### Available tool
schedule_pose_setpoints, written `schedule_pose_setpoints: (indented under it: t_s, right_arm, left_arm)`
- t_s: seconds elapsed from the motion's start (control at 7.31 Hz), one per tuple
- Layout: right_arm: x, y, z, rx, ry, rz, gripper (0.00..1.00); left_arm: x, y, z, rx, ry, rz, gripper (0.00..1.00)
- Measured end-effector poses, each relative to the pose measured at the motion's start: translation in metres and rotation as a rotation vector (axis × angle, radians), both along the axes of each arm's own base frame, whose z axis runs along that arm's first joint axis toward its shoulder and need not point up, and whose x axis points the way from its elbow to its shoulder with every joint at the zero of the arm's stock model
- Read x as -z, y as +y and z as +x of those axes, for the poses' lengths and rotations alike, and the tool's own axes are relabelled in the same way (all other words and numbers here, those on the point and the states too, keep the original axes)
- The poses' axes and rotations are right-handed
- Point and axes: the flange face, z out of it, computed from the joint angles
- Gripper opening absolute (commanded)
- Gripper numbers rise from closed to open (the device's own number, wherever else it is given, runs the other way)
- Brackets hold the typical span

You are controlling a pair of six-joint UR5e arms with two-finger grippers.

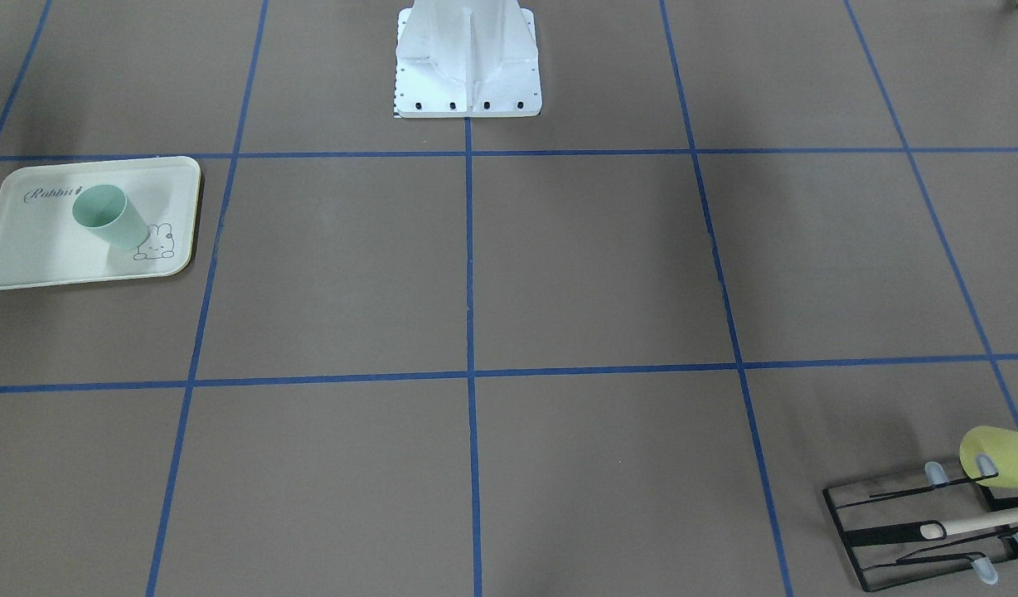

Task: Left arm grabs green cup and hands to right arm on tray

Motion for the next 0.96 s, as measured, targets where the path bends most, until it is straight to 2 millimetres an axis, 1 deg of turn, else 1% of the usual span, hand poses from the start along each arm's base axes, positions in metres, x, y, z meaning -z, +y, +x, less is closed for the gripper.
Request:
schedule_pose_setpoints:
  t_s: [0.96]
  right_arm:
    - [-0.0027, 0.0000, -0.0005, -0.001, -0.001, -0.007, 1.00]
  left_arm:
    - [-0.0022, 0.0117, -0.0015, -0.014, -0.005, 0.038, 1.00]
